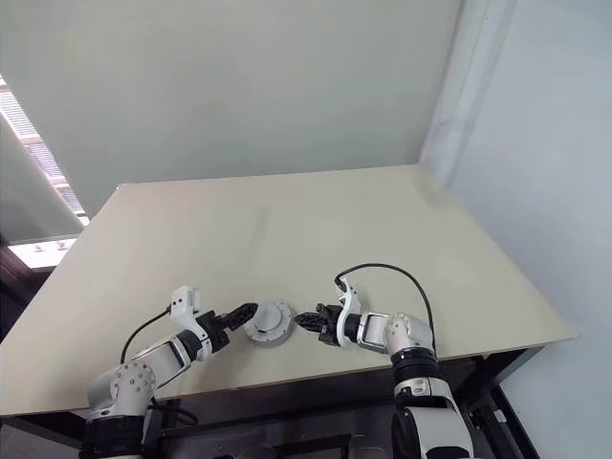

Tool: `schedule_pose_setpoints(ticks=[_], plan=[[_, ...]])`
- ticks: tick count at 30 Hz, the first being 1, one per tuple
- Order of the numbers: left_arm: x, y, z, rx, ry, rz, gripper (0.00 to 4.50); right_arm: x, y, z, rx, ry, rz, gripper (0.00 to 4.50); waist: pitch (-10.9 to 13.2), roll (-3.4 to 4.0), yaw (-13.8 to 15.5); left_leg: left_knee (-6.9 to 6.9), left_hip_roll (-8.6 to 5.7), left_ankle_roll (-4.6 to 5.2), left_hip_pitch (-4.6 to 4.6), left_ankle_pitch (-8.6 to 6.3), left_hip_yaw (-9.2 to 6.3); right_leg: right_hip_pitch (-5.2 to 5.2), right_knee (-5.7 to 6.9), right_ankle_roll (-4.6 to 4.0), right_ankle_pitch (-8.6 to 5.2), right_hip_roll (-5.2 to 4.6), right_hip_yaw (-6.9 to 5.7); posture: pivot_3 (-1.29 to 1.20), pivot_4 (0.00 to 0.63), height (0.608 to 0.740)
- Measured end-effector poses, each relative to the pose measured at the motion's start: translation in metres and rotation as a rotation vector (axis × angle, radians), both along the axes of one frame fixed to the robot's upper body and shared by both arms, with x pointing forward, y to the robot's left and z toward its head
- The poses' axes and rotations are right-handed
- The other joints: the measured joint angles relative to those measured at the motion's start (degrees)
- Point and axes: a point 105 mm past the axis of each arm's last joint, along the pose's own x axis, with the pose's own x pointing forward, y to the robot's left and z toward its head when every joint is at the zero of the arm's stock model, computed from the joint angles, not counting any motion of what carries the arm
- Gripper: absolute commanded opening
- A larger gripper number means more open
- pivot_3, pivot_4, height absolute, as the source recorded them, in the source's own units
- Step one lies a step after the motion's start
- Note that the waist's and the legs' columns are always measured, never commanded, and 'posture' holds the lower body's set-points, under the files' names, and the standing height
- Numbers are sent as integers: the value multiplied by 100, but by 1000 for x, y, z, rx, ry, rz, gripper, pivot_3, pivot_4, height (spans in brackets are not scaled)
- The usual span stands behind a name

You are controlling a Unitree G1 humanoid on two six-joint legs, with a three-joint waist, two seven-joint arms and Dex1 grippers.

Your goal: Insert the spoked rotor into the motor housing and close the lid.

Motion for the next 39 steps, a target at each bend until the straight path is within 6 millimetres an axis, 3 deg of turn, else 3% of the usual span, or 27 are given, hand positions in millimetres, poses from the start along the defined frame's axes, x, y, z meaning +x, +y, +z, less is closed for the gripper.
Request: schedule_pose_setpoints(ticks=[6,8,19,26,35,39], plan=[[0,1,-1,-1,3,1,4500,3,-2,1,22,18,-30,3948,0,0,0,0,0,0,2,0,0,2,0,0,0,0,0,0,0,740],[0,1,-1,-2,4,1,4500,2,0,2,26,19,-24,4481,0,0,0,0,0,0,3,0,0,3,0,0,0,0,0,0,0,740],[0,-1,-1,-14,15,-13,4500,1,2,3,42,24,-9,4481,0,0,0,0,0,0,12,0,-1,12,0,-1,-1,0,0,0,0,740],[-3,-6,-12,-33,96,-13,4500,2,5,3,39,36,-14,4481,0,0,0,0,0,0,24,0,-2,26,-2,-2,-1,0,0,0,0,740],[4,-9,-2,-129,66,24,4500,0,8,-3,32,79,-26,4481,0,0,-7,0,1,0,26,-1,-2,27,-2,-3,-2,2,0,0,0,740],[4,0,-1,-127,65,56,3533,0,9,-4,31,81,-27,4500,0,0,-4,0,1,0,26,-1,-3,28,-2,-3,-2,2,0,0,0,740]])
